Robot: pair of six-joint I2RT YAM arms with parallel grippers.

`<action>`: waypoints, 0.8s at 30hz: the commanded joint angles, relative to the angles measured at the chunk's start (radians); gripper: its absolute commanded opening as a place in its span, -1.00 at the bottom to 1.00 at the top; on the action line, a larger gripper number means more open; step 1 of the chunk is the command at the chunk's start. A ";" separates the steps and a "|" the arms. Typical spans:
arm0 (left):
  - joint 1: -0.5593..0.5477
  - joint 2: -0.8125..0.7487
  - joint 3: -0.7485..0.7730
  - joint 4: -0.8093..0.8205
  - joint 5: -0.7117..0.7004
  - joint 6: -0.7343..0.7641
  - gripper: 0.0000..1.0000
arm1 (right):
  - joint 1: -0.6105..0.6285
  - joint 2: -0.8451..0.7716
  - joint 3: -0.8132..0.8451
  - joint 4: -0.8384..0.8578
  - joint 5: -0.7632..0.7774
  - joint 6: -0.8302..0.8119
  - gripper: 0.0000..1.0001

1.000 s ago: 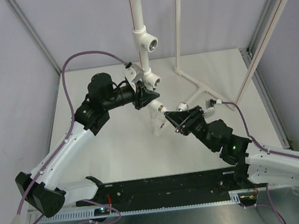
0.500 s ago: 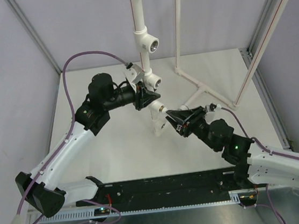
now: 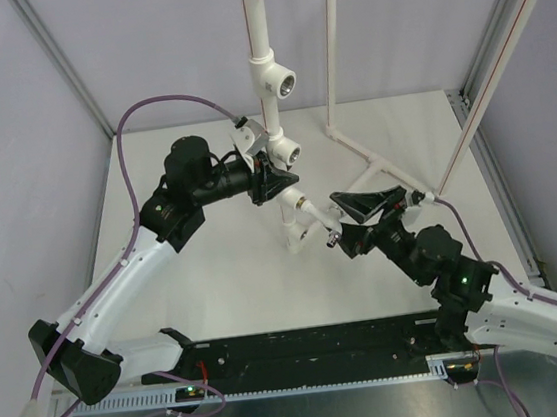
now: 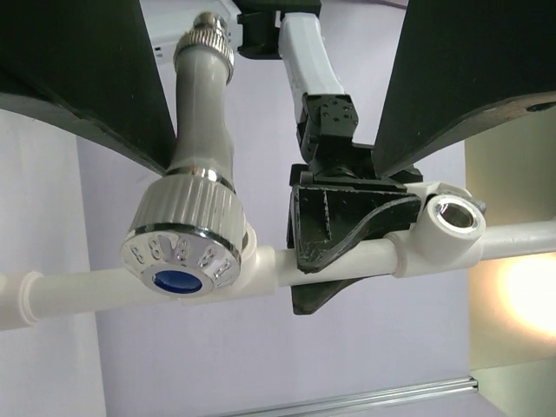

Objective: Install the water faucets
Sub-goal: Screw the water faucet onto the adaptor.

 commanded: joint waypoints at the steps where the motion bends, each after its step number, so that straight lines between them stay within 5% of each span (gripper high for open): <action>1: -0.011 0.008 -0.012 -0.103 0.106 -0.079 -1.00 | 0.011 -0.088 -0.008 -0.134 0.048 -0.060 0.99; 9: -0.010 0.012 -0.012 -0.102 0.105 -0.079 -1.00 | 0.017 -0.325 -0.010 -0.524 0.097 -0.214 0.99; 13: -0.009 0.013 -0.011 -0.102 0.105 -0.079 -1.00 | 0.016 -0.466 0.006 -0.669 0.190 -0.431 0.99; 19: -0.009 0.021 -0.009 -0.101 0.109 -0.082 -1.00 | 0.018 -0.373 0.128 -0.689 0.262 -1.175 0.99; 24: -0.009 0.023 -0.010 -0.103 0.108 -0.082 -1.00 | 0.043 -0.253 0.107 -0.502 0.304 -1.858 0.99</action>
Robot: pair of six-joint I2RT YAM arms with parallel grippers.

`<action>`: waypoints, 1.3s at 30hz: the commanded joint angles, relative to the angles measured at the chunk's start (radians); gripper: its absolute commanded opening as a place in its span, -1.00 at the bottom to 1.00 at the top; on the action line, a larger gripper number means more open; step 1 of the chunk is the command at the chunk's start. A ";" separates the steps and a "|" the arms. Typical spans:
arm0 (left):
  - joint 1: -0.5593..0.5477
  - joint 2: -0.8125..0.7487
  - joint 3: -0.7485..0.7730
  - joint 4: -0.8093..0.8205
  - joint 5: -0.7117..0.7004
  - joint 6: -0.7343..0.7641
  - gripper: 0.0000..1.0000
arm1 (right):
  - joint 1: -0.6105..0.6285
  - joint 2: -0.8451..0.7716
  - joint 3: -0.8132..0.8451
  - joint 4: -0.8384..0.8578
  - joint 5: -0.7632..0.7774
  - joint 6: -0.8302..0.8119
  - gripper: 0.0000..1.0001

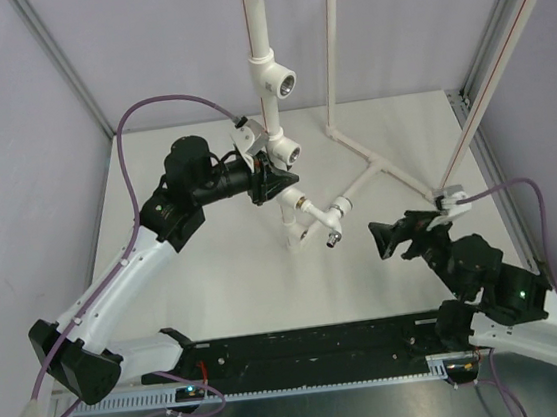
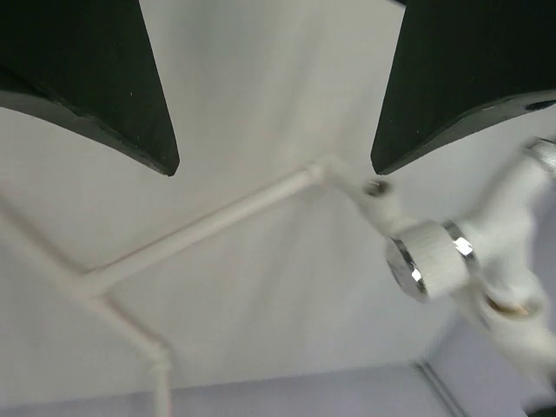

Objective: Install the water faucets
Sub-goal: Screw the water faucet onto the adaptor.

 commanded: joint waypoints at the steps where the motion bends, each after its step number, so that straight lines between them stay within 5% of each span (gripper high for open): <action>1: -0.010 0.022 -0.010 -0.105 0.105 -0.082 -1.00 | 0.031 0.086 -0.011 0.185 0.072 -0.798 0.99; 7: -0.009 0.025 -0.010 -0.104 0.108 -0.082 -1.00 | 0.062 -0.017 -0.126 0.385 -0.132 -1.319 0.99; 13: -0.009 0.031 -0.008 -0.105 0.107 -0.082 -1.00 | 0.067 -0.123 -0.210 0.507 -0.449 -1.576 0.97; 34: -0.010 0.028 -0.008 -0.104 0.113 -0.083 -1.00 | 0.085 0.292 -0.120 0.727 -0.600 -1.698 0.94; 39: -0.010 0.024 -0.009 -0.103 0.113 -0.085 -1.00 | 0.067 0.350 -0.095 0.746 -0.614 -1.698 0.78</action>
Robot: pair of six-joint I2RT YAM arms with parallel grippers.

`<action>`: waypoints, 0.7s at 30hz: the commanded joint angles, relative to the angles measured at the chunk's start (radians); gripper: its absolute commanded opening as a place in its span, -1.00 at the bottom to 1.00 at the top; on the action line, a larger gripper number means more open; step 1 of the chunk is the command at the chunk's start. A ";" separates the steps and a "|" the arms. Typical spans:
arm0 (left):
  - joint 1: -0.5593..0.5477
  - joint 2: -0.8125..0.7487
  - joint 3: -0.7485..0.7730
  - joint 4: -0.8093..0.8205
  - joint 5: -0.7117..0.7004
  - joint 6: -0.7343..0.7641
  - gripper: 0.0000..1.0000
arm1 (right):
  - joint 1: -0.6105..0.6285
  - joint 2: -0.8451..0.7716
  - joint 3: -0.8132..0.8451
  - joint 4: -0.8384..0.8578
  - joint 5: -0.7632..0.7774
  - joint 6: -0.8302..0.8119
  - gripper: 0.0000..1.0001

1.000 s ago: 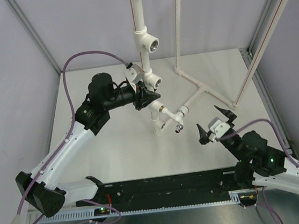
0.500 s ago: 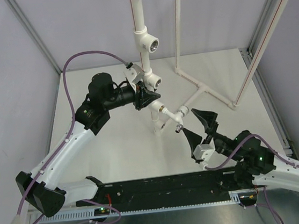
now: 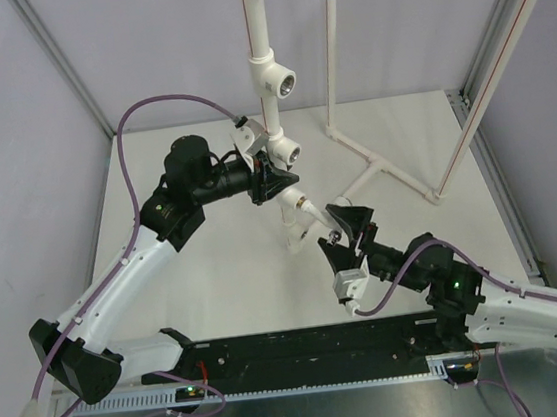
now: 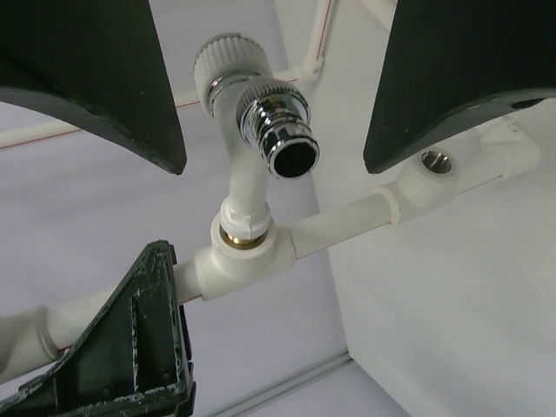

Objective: Install the water faucets
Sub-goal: Screw the water faucet onto the adaptor.

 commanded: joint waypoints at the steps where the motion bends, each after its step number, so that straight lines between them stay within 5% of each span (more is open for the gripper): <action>1: -0.014 0.020 -0.008 -0.107 0.099 -0.084 -1.00 | -0.016 0.035 0.060 0.084 -0.022 -0.015 0.70; 10: -0.013 0.018 -0.008 -0.109 0.100 -0.085 -0.99 | -0.041 0.048 0.061 0.081 0.012 0.038 -0.44; 12: -0.013 0.018 -0.008 -0.110 0.101 -0.086 -0.99 | -0.041 0.046 0.060 0.081 0.028 0.070 -0.83; 17: -0.014 0.018 -0.007 -0.108 0.101 -0.086 -0.99 | -0.033 0.038 0.059 0.090 0.037 0.223 -0.99; 21: -0.012 0.019 -0.007 -0.108 0.101 -0.086 -0.99 | -0.029 0.044 0.057 0.158 0.089 0.528 -1.00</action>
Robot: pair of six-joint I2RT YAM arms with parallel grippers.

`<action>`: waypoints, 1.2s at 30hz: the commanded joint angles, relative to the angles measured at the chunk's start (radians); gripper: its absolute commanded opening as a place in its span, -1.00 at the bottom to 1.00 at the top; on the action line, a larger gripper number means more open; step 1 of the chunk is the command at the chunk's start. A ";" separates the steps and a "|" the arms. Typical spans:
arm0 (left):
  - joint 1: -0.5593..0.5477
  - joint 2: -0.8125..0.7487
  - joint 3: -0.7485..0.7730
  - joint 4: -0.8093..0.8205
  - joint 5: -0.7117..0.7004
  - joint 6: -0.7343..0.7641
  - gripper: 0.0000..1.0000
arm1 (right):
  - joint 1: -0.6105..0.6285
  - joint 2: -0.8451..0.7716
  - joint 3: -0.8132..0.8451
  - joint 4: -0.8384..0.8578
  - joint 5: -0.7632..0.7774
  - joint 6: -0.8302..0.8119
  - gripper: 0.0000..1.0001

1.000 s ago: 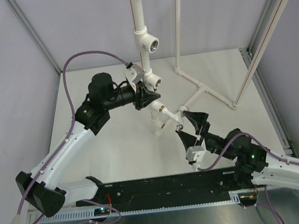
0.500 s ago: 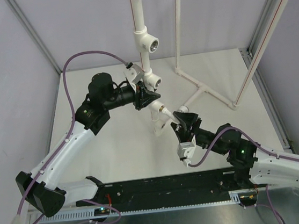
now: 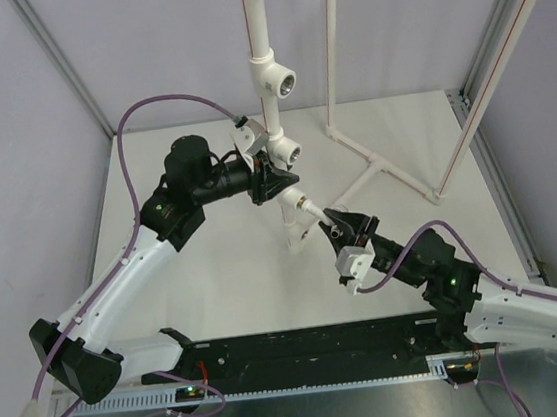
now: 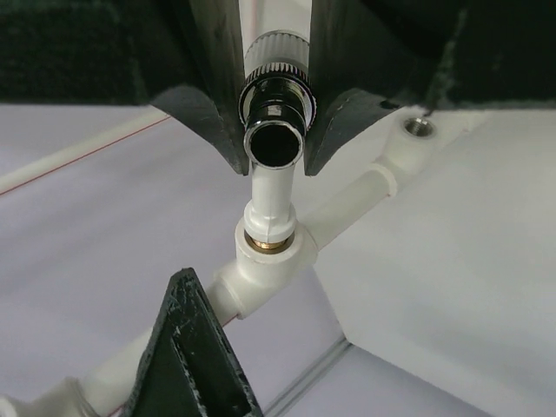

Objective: Install the water faucets
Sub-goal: Screw the water faucet onto the adaptor.

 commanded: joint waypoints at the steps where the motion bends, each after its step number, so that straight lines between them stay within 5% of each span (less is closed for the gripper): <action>1: -0.012 0.020 -0.007 -0.109 0.099 -0.085 -1.00 | 0.006 -0.001 0.031 0.100 0.108 0.446 -1.00; 7: -0.012 0.020 -0.008 -0.110 0.094 -0.083 -1.00 | 0.008 0.004 0.029 0.105 0.378 1.284 -1.00; 21: -0.011 0.024 -0.008 -0.110 0.092 -0.082 -1.00 | -0.005 0.073 -0.065 0.293 0.356 2.767 -1.00; 24: -0.011 0.022 -0.010 -0.111 0.093 -0.082 -0.99 | -0.001 0.078 -0.071 0.336 0.343 2.849 -0.82; 27: -0.011 0.024 -0.009 -0.111 0.092 -0.081 -1.00 | 0.001 0.064 -0.078 0.346 0.346 2.808 -0.10; 32: -0.010 0.022 -0.011 -0.110 0.087 -0.079 -0.99 | 0.002 -0.035 -0.150 0.305 0.371 2.711 0.71; 36: -0.011 0.022 -0.009 -0.111 0.087 -0.079 -1.00 | 0.006 -0.220 -0.190 0.063 0.395 2.645 0.97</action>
